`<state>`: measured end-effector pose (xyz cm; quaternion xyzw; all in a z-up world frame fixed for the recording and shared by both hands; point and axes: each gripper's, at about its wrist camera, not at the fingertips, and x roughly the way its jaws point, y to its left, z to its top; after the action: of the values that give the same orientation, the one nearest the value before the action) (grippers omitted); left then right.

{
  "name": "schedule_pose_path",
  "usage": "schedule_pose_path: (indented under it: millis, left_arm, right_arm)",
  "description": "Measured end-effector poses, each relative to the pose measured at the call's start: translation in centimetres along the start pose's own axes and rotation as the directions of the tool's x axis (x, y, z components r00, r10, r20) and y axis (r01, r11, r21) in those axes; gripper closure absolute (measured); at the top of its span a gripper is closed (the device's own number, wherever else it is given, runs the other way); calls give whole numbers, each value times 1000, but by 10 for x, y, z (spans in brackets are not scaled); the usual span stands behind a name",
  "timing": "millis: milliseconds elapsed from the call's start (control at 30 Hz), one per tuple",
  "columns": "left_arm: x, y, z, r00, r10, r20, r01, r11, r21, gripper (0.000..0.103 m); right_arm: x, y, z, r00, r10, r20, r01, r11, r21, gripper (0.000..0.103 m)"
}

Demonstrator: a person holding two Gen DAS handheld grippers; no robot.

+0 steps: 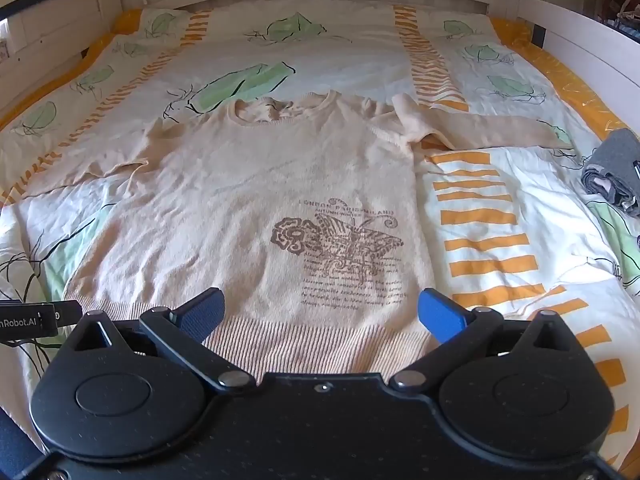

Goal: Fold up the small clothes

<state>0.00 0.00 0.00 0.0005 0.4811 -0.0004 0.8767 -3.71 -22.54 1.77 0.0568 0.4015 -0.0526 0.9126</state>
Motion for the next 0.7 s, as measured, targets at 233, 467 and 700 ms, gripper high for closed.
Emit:
schedule_pose_path:
  millis: [233, 467, 700]
  left_arm:
    - [1, -1, -1, 1000, 0, -2, 0, 1000, -1, 14]
    - [3, -2, -1, 1000, -2, -7, 2, 1000, -2, 13]
    - [4, -2, -1, 1000, -4, -6, 4, 1000, -2, 13]
  right_arm:
    - [2, 2, 0, 1000, 3, -5, -3, 1000, -6, 1]
    - [4, 4, 1, 1000, 7, -7, -7, 1000, -13, 1]
    - [5, 5, 2, 1000, 7, -11, -7, 1000, -18, 1]
